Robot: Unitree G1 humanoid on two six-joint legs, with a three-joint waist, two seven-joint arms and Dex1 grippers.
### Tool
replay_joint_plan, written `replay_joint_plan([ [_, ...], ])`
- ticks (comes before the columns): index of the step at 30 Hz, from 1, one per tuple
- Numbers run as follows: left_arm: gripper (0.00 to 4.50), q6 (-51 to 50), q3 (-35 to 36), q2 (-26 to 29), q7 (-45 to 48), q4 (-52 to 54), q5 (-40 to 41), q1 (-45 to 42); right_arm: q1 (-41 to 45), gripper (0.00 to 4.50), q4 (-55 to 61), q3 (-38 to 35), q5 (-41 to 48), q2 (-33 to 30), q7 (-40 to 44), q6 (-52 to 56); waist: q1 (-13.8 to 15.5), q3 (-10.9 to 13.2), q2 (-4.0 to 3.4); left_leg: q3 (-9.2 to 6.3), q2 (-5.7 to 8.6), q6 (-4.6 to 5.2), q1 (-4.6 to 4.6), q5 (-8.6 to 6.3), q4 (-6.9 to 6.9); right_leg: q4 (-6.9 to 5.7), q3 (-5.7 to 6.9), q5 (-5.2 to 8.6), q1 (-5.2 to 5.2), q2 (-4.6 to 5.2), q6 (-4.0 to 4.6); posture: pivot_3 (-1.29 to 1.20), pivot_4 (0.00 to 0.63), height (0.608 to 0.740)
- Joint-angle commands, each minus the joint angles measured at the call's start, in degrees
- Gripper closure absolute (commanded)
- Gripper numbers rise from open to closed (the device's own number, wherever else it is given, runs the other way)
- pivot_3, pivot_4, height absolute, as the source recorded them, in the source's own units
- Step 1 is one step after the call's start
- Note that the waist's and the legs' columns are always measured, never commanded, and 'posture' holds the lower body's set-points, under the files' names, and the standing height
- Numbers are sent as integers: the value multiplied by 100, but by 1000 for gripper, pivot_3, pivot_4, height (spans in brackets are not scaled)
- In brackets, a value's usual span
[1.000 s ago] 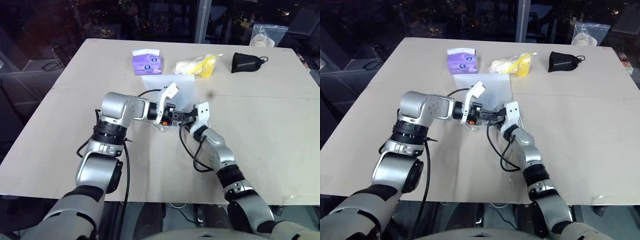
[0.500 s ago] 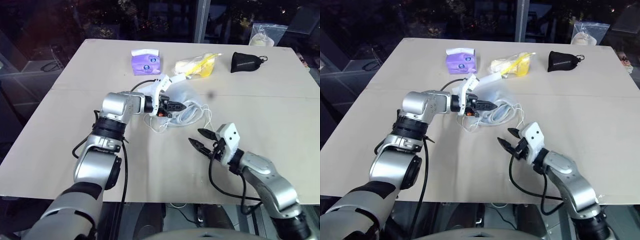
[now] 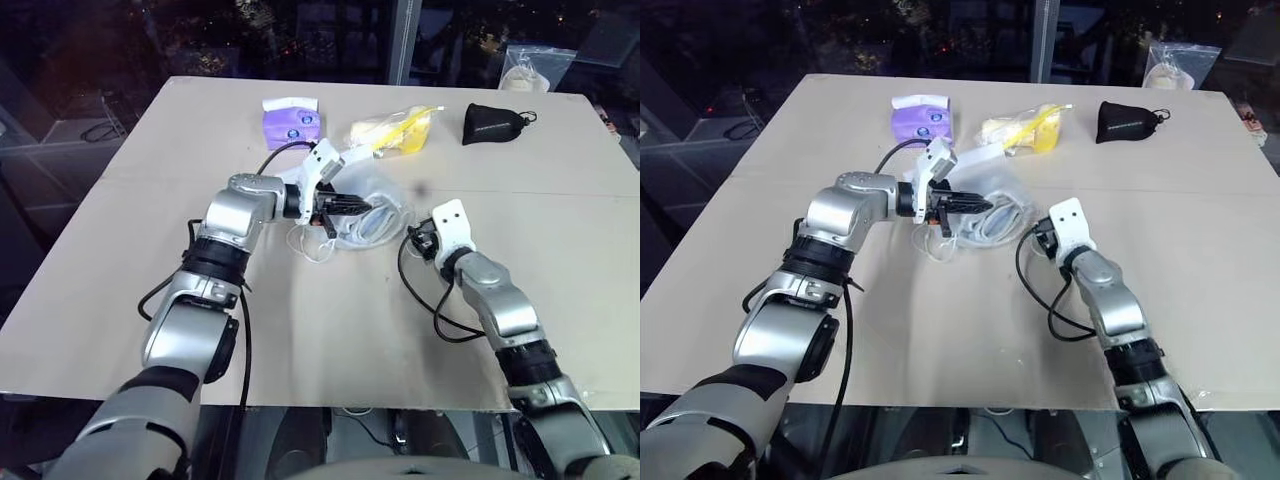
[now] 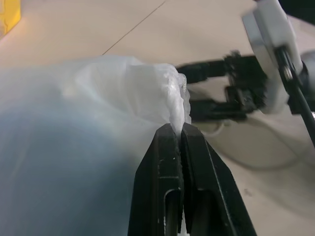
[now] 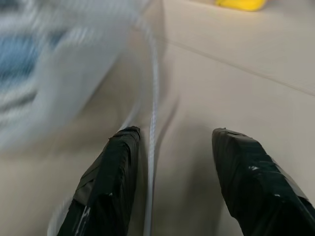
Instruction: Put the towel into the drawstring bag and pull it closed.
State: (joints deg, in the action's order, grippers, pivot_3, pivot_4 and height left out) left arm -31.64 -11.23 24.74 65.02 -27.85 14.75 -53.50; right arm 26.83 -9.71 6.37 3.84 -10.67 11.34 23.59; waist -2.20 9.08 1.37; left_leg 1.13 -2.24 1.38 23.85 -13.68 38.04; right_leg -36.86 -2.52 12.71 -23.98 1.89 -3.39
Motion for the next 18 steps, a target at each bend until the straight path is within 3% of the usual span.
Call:
replay_joint_plan([
  [1,4500,34,332,230,17,392,124,75,146,2781,-550,-63,-60,-22,163,-394,-4,0,0,0,0,0,0,0,-3,0,0,0,0,0,0,0,150,740],
  [2,4500,-45,463,351,67,430,220,84,134,3153,-569,-91,-26,-18,217,-431,-11,0,0,0,0,0,0,0,-3,0,0,0,0,0,0,0,150,740],
  [3,4058,-186,648,500,99,480,357,88,106,3760,-551,-100,-23,-39,262,-464,-14,0,0,-1,0,0,-1,0,-4,-1,1,0,-1,0,0,0,150,740],
  [5,3568,-414,981,827,164,611,582,153,16,4500,-441,-117,-1,-84,375,-515,-16,0,-1,-5,0,0,-3,0,-4,-8,4,0,-2,0,0,0,150,740],
  [12,179,-372,1703,1773,328,1867,973,1489,-328,4500,27,-205,62,-132,532,-657,27,-2,-4,-1,0,-1,-6,0,-11,-3,5,1,1,11,0,0,150,740],
  [18,77,247,1470,1586,-318,2940,534,3007,-609,4500,671,-195,90,-180,606,-419,57,-2,-3,2,0,-2,-4,0,-13,0,6,1,0,17,1,0,150,740],
])
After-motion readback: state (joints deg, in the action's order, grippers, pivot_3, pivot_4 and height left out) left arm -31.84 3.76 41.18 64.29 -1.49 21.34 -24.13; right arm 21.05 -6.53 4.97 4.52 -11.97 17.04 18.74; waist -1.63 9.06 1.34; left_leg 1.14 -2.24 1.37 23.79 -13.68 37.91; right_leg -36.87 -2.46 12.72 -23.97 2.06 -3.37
